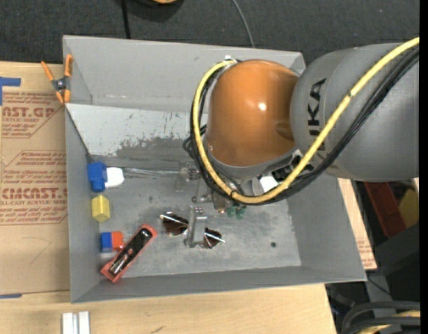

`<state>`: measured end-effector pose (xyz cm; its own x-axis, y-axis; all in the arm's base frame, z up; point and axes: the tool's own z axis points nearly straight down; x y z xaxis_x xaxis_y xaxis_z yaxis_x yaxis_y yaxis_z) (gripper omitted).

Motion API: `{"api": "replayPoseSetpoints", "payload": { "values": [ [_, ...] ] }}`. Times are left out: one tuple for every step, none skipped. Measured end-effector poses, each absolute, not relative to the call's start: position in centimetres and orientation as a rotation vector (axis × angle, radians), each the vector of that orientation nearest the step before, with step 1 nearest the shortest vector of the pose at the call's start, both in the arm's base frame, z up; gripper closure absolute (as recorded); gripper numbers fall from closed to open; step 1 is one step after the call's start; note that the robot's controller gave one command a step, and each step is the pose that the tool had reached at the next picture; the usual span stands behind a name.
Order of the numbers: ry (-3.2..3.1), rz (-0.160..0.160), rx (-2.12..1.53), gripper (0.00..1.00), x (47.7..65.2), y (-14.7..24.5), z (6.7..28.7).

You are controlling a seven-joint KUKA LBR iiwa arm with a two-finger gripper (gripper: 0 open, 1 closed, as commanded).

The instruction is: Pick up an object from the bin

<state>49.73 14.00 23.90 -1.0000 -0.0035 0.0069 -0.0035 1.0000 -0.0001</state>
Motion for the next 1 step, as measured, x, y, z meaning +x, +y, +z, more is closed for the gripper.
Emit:
{"api": "replayPoseSetpoints", "payload": {
  "values": [
    [-3.143, -0.002, 0.002, 0.0, 49.91, 13.93, 24.32]
  ]
}}
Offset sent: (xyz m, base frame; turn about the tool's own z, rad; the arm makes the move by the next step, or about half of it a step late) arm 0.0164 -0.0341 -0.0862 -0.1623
